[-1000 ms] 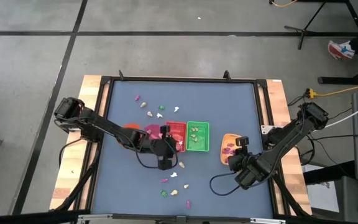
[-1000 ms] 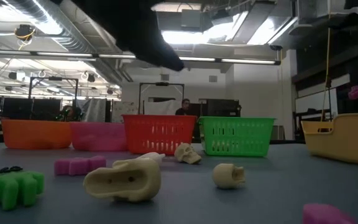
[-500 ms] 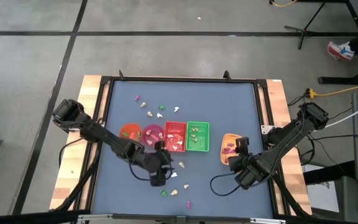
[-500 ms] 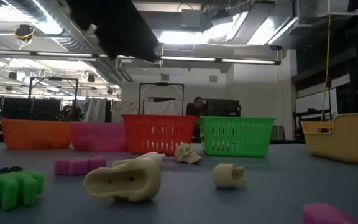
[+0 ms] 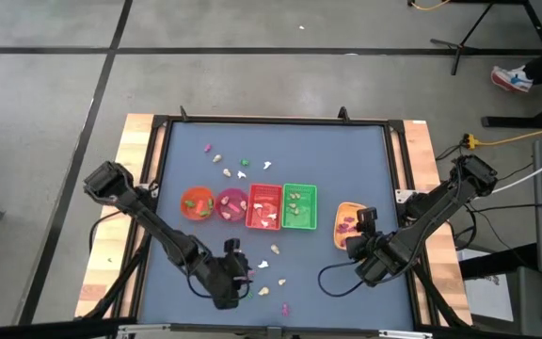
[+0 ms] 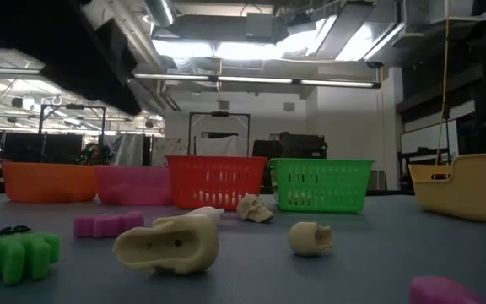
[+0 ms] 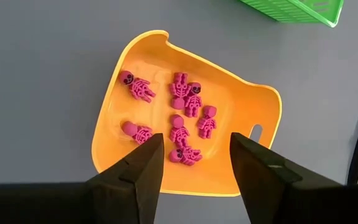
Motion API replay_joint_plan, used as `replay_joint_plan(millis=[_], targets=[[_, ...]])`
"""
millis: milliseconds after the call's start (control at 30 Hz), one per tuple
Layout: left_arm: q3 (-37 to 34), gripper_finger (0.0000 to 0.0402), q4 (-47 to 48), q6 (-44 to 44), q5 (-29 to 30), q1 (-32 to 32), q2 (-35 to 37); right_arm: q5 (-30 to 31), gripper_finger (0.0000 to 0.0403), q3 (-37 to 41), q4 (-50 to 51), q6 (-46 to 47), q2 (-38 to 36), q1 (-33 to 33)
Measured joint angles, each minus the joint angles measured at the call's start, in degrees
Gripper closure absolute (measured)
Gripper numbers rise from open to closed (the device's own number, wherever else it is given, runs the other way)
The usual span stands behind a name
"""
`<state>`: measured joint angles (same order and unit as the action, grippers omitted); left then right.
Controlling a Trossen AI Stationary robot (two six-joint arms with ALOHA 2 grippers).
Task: Sort Halloween decoration
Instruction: Put the pink skeleton toy into the yellow bin
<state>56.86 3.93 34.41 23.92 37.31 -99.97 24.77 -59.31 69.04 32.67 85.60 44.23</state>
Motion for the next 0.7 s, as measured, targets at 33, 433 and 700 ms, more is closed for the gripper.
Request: replay_joint_plan(millis=[33, 433, 700], targets=[[0.00, 0.0250, -0.07, 0.19, 0.91, 0.41, -0.80, 0.00, 0.0219, 0.00, 0.00, 0.00, 0.00, 0.00], [0.00, 0.0250, -1.11, 3.07, 4.06, 0.82, -7.79, 0.00, 0.0219, 0.00, -0.11, 0.00, 0.00, 0.00], [0.11, 0.0250, -1.56, 4.56, 3.59, 0.89, -11.18, 0.00, 0.0219, 0.00, -0.13, -0.02, 0.00, 0.00]])
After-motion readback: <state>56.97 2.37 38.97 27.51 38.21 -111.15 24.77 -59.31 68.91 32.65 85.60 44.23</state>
